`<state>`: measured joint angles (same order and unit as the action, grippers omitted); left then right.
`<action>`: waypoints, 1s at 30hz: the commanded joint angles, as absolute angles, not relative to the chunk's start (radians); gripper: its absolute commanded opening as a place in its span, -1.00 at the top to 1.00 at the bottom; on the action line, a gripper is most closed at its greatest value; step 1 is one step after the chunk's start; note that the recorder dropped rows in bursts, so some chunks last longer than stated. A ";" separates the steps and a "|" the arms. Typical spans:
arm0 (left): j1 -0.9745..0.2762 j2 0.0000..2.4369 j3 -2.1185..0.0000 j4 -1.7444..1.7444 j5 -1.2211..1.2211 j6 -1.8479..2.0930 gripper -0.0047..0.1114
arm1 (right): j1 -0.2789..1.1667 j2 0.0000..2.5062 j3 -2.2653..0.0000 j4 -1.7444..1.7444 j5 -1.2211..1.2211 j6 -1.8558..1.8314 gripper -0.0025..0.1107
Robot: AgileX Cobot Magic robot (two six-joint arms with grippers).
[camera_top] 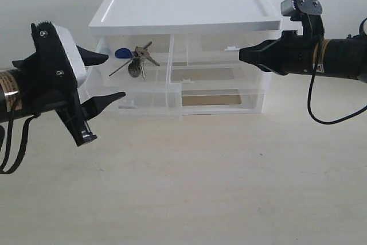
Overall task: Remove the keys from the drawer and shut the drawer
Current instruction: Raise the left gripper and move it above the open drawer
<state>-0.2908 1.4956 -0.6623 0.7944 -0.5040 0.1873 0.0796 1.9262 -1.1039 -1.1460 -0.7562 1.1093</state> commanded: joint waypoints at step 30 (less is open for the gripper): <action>-0.289 1.437 -0.678 0.844 -0.372 0.097 0.84 | 0.070 1.929 -1.119 -1.080 -0.668 1.098 0.96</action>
